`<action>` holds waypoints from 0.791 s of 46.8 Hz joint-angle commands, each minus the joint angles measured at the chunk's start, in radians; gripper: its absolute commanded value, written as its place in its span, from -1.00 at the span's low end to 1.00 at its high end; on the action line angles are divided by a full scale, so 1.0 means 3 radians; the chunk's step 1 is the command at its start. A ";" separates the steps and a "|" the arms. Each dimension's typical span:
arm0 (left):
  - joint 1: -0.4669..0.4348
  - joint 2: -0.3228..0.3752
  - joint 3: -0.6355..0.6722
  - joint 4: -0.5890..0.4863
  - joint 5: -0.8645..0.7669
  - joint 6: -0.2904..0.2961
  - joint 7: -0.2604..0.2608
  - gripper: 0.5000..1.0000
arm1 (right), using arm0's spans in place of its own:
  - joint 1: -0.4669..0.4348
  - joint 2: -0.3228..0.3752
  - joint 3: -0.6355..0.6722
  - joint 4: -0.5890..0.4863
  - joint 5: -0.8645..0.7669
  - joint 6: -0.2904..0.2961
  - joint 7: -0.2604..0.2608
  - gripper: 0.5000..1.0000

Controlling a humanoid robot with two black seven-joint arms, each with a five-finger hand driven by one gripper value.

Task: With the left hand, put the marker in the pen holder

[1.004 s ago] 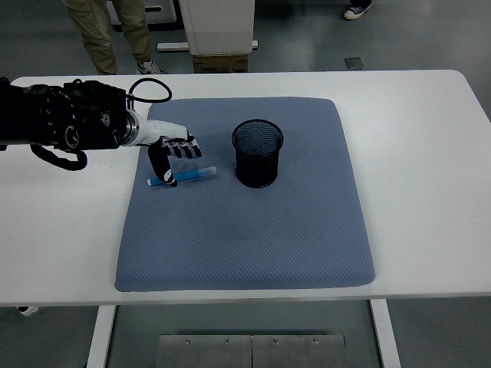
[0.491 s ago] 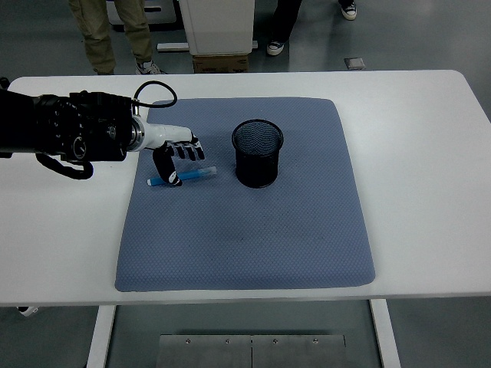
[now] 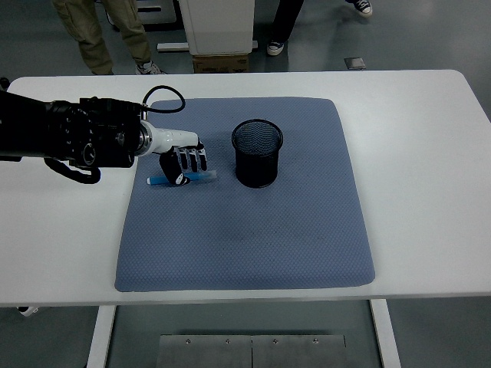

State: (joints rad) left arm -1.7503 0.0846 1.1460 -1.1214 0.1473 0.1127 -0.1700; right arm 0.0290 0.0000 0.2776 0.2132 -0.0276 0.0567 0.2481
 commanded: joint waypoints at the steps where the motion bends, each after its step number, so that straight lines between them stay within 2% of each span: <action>1: 0.0000 -0.0001 0.0000 0.0005 0.0000 0.0038 -0.0001 -0.34 | 0.0001 0.0000 0.0000 0.0000 0.0000 0.0000 -0.0004 1.00; 18: 0.0026 -0.0021 0.0000 0.0000 0.0189 0.0141 0.0004 -0.37 | 0.0001 0.0000 0.0000 0.0000 0.0000 0.0000 0.0001 1.00; 37: 0.0108 -0.0067 0.0000 0.0005 0.0235 0.0146 0.0004 -0.57 | 0.0001 0.0000 0.0000 0.0000 0.0000 0.0000 0.0001 1.00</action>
State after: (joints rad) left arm -1.7182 0.0651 1.1455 -1.1204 0.2177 0.1572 -0.1686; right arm 0.0292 0.0000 0.2773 0.2133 -0.0276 0.0568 0.2484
